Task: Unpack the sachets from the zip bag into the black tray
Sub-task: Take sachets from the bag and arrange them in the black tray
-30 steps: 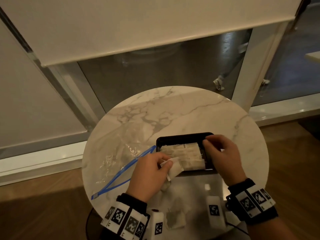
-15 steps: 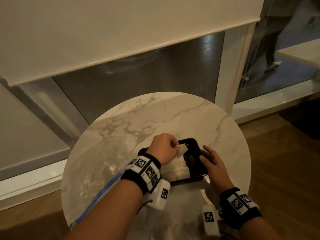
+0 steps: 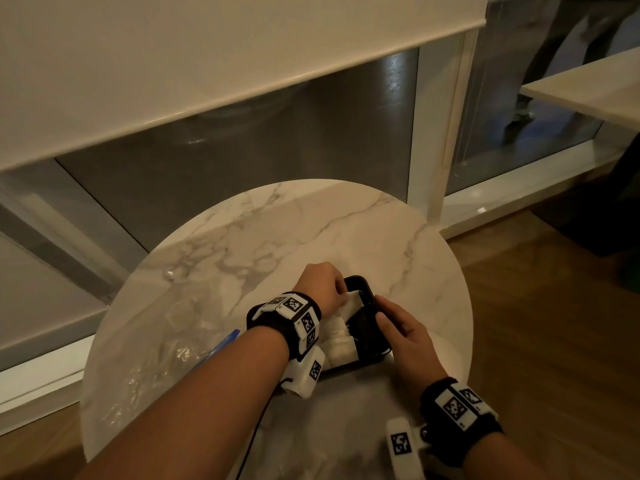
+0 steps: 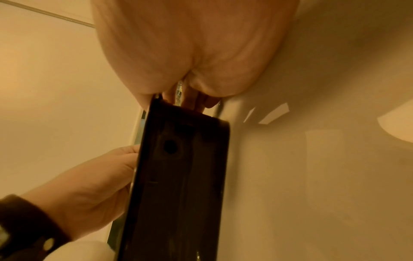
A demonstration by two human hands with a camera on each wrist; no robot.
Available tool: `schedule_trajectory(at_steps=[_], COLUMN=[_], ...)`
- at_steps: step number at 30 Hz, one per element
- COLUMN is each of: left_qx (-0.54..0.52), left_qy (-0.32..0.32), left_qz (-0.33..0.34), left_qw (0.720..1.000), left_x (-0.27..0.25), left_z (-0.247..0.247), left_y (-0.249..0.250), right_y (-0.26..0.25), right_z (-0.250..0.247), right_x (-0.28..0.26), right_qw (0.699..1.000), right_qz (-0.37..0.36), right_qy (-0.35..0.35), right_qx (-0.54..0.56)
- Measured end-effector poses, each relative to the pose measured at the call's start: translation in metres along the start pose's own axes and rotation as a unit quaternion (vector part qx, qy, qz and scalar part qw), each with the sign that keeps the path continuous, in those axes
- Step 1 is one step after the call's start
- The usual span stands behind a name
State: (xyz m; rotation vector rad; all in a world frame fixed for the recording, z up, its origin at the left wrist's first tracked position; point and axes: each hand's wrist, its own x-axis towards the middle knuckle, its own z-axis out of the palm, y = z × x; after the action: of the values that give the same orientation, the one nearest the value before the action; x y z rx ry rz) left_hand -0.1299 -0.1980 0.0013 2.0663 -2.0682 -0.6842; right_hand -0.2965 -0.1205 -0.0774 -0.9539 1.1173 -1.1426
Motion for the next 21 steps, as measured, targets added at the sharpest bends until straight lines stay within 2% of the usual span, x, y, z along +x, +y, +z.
schedule_trajectory(at_steps=[6, 13, 21], left_qx=[0.027, 0.158, 0.192], left_qy=[-0.004, 0.01, 0.028], left_qz=[0.007, 0.037, 0.025], left_qw=[1.0, 0.987, 0.981], left_x=[0.007, 0.006, 0.006], left_z=[0.003, -0.001, -0.003], left_y=[0.001, 0.011, 0.018], right_y=[0.002, -0.001, -0.004], right_z=[0.0, 0.002, 0.003], right_x=[0.001, -0.001, -0.002], right_qw=[1.0, 1.0, 1.0], right_qz=[-0.009, -0.012, -0.009], right_qy=[-0.001, -0.002, -0.002], right_qx=[-0.016, -0.01, -0.013])
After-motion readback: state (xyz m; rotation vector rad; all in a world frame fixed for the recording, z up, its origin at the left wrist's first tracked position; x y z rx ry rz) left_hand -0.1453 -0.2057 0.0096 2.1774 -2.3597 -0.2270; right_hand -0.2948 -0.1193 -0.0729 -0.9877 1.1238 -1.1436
